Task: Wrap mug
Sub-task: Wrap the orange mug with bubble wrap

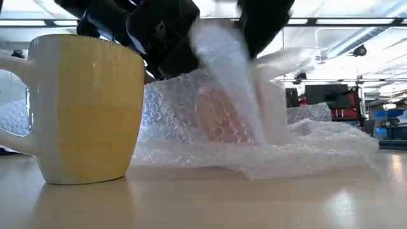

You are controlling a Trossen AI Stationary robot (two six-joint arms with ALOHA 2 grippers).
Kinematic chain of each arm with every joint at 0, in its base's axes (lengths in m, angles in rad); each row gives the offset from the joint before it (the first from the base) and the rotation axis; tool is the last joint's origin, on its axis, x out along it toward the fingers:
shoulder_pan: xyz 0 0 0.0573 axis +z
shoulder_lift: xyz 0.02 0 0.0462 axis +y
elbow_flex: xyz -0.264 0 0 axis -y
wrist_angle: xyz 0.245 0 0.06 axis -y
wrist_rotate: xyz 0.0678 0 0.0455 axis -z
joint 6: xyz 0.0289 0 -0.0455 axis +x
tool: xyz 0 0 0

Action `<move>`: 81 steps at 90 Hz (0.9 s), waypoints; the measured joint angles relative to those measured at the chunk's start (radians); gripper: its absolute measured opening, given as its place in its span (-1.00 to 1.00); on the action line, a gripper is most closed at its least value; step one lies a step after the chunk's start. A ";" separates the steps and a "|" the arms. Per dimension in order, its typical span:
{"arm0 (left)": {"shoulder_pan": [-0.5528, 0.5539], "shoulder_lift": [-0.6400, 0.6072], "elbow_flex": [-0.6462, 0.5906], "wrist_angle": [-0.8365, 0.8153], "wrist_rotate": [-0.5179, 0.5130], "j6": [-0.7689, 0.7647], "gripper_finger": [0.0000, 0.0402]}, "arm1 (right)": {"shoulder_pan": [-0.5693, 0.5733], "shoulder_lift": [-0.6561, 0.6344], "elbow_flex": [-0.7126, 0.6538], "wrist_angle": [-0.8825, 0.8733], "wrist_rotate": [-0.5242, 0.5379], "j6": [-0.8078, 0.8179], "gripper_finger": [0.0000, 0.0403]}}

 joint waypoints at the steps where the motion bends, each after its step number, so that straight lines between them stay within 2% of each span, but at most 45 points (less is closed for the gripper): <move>1: 0.000 -0.001 0.000 -0.001 0.000 0.000 -1.00 | -0.005 0.004 -0.002 -0.001 0.000 0.000 -0.93; 21: 0.000 -0.087 -0.004 -0.084 0.017 -0.011 -1.00 | -0.036 0.079 -0.024 0.013 -0.043 -0.009 -0.96; 40: -0.015 -0.141 -0.002 -0.075 0.029 -0.005 -1.00 | -0.037 0.101 -0.024 0.017 -0.047 -0.012 -0.99; 65: -0.016 -0.004 -0.002 0.104 0.029 0.019 -1.00 | -0.037 0.095 -0.024 0.049 -0.047 -0.002 -0.99; 81: -0.014 0.044 0.004 0.088 -0.022 0.015 -1.00 | -0.037 0.069 -0.026 0.030 -0.059 0.010 -0.99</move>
